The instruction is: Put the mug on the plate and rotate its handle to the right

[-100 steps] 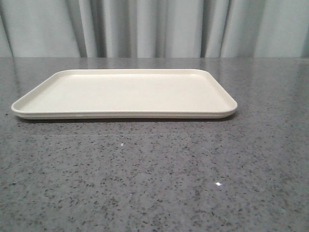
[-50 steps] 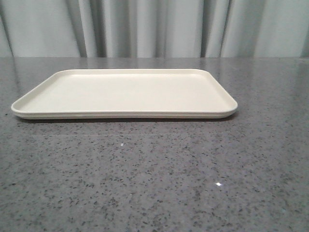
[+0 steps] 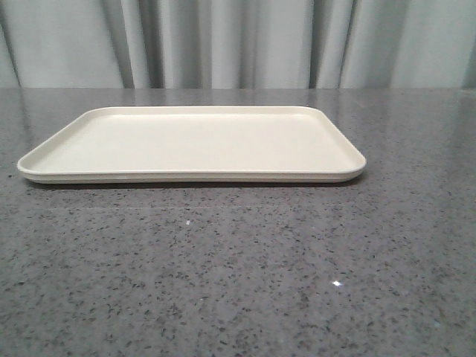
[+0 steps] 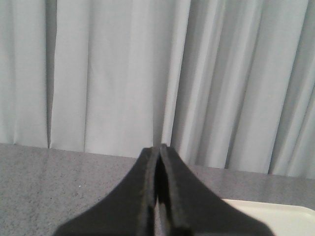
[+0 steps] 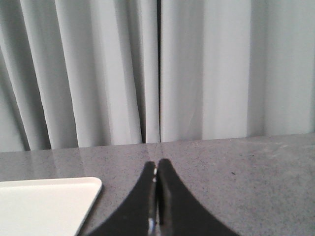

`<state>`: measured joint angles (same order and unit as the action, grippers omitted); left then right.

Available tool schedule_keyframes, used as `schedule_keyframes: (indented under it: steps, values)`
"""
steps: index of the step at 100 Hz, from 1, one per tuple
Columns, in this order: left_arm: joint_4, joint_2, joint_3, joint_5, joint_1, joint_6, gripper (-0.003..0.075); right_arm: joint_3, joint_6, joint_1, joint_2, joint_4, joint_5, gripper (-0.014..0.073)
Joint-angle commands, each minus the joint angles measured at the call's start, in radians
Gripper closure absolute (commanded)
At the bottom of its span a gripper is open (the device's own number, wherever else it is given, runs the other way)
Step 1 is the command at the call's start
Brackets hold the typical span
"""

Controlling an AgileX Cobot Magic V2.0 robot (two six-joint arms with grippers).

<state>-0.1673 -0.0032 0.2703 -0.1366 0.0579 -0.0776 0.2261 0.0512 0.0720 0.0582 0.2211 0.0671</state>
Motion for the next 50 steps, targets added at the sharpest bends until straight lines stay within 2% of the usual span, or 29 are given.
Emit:
schedule_keyframes:
  steps: [1,39,50]
  values:
    - [-0.011,0.001,0.071,0.041,0.000,-0.010,0.0741,0.090,0.004,-0.006,0.046,0.005,-0.037,0.0711]
    - [-0.010,0.159,0.292,-0.071,0.000,-0.010,0.0740,0.328,0.007,-0.006,0.207,-0.003,0.116,0.0704]
    - [-0.006,0.226,0.372,-0.138,0.000,-0.003,0.0740,0.379,0.014,-0.006,0.237,-0.003,0.132,0.0638]
